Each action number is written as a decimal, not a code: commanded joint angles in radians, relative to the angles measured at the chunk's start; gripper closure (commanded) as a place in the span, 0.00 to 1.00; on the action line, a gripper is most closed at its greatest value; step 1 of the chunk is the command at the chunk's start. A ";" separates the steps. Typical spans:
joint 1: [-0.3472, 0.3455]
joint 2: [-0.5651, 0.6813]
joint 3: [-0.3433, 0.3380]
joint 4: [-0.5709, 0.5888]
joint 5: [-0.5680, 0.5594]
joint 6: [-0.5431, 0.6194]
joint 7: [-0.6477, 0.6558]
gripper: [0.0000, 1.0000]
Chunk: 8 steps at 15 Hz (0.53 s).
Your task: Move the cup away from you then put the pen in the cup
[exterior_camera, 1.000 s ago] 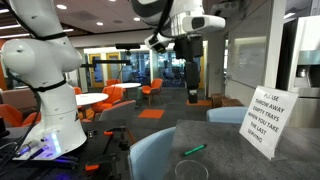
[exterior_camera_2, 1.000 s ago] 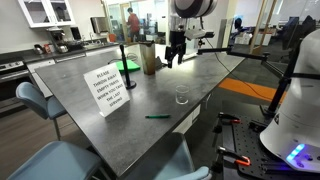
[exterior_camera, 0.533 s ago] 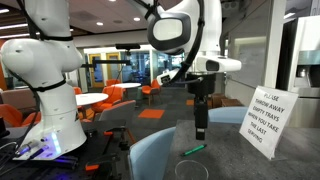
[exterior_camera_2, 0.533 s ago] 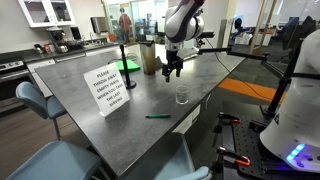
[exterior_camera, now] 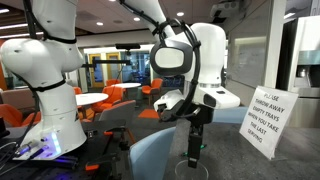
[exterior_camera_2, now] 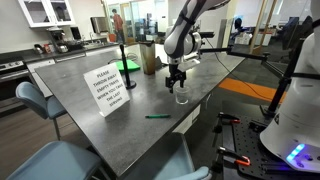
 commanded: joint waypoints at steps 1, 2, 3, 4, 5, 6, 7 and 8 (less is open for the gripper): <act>-0.013 0.044 0.022 0.019 0.019 0.023 0.025 0.05; -0.013 0.059 0.025 0.025 0.020 0.023 0.026 0.05; -0.012 0.073 0.025 0.033 0.017 0.019 0.036 0.08; -0.012 0.085 0.028 0.042 0.017 0.019 0.042 0.22; -0.010 0.094 0.027 0.050 0.012 0.020 0.048 0.32; -0.012 0.100 0.030 0.059 0.013 0.019 0.046 0.34; -0.013 0.106 0.032 0.068 0.012 0.016 0.047 0.42; -0.012 0.112 0.031 0.077 0.008 0.013 0.048 0.49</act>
